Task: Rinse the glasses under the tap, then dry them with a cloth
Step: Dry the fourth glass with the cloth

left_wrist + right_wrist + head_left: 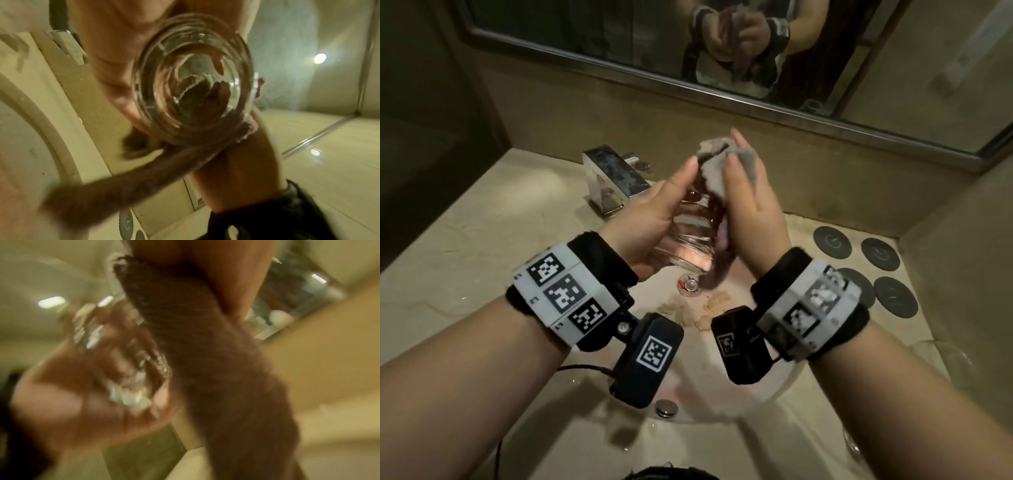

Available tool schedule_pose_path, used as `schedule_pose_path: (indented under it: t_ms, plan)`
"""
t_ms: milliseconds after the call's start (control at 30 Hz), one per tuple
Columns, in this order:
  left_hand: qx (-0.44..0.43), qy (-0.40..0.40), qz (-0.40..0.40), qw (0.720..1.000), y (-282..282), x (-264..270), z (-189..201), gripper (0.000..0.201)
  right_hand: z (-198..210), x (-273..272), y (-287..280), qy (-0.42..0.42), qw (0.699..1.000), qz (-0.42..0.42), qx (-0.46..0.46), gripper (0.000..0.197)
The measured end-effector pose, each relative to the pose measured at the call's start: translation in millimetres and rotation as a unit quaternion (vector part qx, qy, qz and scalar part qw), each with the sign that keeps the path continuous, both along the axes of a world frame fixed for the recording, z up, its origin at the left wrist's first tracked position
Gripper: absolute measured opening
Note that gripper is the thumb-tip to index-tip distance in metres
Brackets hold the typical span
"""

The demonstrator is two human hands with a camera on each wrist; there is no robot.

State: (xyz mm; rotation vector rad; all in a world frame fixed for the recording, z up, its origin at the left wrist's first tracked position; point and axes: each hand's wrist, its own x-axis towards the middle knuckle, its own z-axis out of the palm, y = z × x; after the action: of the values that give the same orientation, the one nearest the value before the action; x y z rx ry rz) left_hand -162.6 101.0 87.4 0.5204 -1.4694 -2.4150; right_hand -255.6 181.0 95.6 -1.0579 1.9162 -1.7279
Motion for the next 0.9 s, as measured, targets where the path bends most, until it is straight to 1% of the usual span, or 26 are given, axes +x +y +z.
schedule_pose_path:
  t_ms: [33,67,100,133,167,200,267,333,367,400,433,467,500,567,600,667,733,767,800,833,867,900]
  plan:
    - [-0.008,-0.002,-0.008,1.000,0.6,1.5,1.7,0.052,0.1,-6.5,-1.3,-0.177,0.984,0.017,0.007,0.046]
    - [-0.001,0.001,-0.017,1.000,1.3,1.6,4.4,0.053,-0.2,-10.8,-0.1,-0.323,0.945,0.048,0.020,0.041]
    - [0.023,0.011,-0.031,0.999,2.6,0.3,8.1,0.055,-3.6,-13.5,0.9,-0.405,0.910,0.083,0.029,0.036]
    - [0.051,0.020,-0.043,0.998,2.1,-2.0,10.3,0.059,-9.3,-15.5,2.0,-0.442,0.892,0.095,0.023,0.032]
    - [0.082,0.027,-0.050,0.995,1.5,-4.9,12.6,0.065,-15.8,-16.9,4.6,-0.454,0.887,0.086,0.014,0.033]
    - [0.113,0.030,-0.050,0.992,0.2,-6.8,14.3,0.069,-19.9,-19.3,7.0,-0.464,0.882,0.083,-0.004,0.038]
    - [0.187,0.032,-0.043,0.981,-3.6,-8.3,12.3,0.075,-15.7,-26.2,11.7,-0.472,0.877,0.073,-0.051,0.035]
    - [0.247,0.012,-0.013,0.969,-9.0,-8.0,6.1,0.078,-6.6,-34.4,18.6,-0.427,0.899,0.027,-0.091,0.031]
    - [0.258,-0.004,0.005,0.966,-11.0,-8.2,2.1,0.078,-2.5,-34.3,22.6,-0.374,0.922,0.011,-0.095,0.031]
    - [0.257,-0.021,0.022,0.966,-12.1,-8.8,-3.2,0.076,1.6,-30.1,26.4,-0.294,0.952,0.012,-0.083,0.036]
    - [0.249,-0.037,0.036,0.967,-11.0,-9.8,-6.7,0.074,2.5,-22.8,27.4,-0.194,0.978,0.035,-0.063,0.041]
    - [0.241,-0.050,0.039,0.968,-9.3,-11.7,-9.5,0.073,2.8,-13.8,27.8,-0.083,0.994,0.069,-0.035,0.046]
    - [0.240,-0.055,0.031,0.969,-7.2,-13.3,-11.4,0.073,-2.2,-6.9,28.5,0.029,0.995,0.100,-0.002,0.048]
    - [0.244,-0.054,0.017,0.968,-4.5,-14.6,-13.4,0.073,-15.8,-2.6,29.9,0.209,0.969,0.123,0.039,0.050]
    - [0.231,-0.049,0.016,0.971,-3.6,-13.6,-13.0,0.075,-21.9,-5.2,30.5,0.271,0.953,0.126,0.047,0.053]
    - [0.184,-0.019,0.008,0.983,1.9,-11.0,-9.3,0.079,-28.0,-4.0,30.7,0.364,0.922,0.124,0.052,0.058]
    - [0.116,0.015,-0.003,0.993,9.8,-10.4,-6.1,0.073,-30.8,-0.3,29.7,0.430,0.896,0.105,0.038,0.056]
    - [0.088,0.027,-0.001,0.996,12.6,-10.3,-5.3,0.069,-31.4,1.4,28.5,0.440,0.893,0.092,0.026,0.056]
    - [0.062,0.035,0.001,0.997,14.1,-9.5,-5.2,0.068,-31.3,1.9,26.3,0.439,0.895,0.076,0.013,0.056]
    - [0.035,0.038,0.002,0.999,14.0,-9.3,-6.3,0.069,-27.9,1.6,24.1,0.424,0.904,0.063,-0.003,0.055]
    - [0.003,0.033,0.001,0.999,13.9,-9.3,-5.8,0.077,-21.0,1.2,21.7,0.374,0.926,0.054,-0.014,0.053]
    - [-0.029,0.020,0.005,0.999,12.3,-9.1,-5.9,0.089,-17.4,-4.0,19.0,0.275,0.960,0.049,-0.022,0.049]
